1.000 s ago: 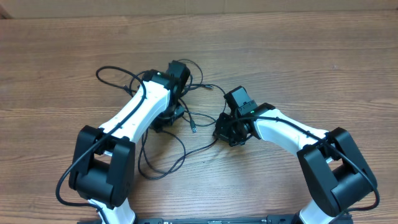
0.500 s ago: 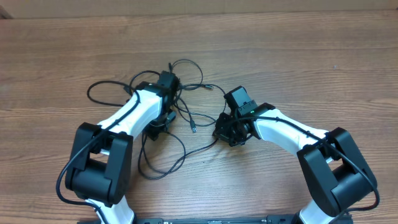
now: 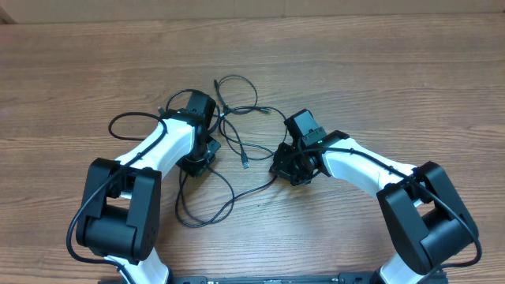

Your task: Untangle cables

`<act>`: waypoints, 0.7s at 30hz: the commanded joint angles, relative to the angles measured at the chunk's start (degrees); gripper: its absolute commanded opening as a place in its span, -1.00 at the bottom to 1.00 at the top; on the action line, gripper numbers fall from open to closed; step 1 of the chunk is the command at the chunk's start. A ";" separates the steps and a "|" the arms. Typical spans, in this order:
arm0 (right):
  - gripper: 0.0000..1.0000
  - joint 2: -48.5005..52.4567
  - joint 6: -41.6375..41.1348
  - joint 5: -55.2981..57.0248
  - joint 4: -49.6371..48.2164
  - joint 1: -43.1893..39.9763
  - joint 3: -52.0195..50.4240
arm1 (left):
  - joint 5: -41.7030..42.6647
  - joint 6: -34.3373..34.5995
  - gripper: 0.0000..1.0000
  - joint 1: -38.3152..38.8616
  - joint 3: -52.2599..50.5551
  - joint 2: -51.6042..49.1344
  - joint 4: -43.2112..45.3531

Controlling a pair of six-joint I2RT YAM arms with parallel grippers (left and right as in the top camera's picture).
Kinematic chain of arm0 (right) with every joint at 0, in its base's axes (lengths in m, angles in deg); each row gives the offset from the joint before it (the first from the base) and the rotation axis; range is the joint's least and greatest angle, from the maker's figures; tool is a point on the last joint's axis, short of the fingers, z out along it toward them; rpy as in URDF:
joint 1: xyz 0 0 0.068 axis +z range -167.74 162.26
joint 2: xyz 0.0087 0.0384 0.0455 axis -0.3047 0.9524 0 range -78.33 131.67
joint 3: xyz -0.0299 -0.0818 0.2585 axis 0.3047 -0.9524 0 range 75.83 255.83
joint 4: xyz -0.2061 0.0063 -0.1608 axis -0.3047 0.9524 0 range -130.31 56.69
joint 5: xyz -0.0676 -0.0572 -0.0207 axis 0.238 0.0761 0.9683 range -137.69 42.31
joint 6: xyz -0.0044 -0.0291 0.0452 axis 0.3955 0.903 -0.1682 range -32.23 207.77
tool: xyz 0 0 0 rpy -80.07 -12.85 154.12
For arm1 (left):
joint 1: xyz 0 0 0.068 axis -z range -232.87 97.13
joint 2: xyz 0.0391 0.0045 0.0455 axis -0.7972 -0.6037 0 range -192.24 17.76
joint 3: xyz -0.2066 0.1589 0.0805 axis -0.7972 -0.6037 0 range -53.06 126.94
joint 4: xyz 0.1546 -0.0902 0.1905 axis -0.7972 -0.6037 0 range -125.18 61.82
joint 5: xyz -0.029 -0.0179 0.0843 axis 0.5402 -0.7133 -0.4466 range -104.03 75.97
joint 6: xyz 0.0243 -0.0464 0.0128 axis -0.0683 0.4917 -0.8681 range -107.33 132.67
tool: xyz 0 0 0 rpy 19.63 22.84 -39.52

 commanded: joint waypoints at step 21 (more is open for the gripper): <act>-0.92 0.44 2.82 0.33 -0.90 0.26 -0.31 | 41.09 -54.38 -0.92 -0.72 12.13 16.52 1.81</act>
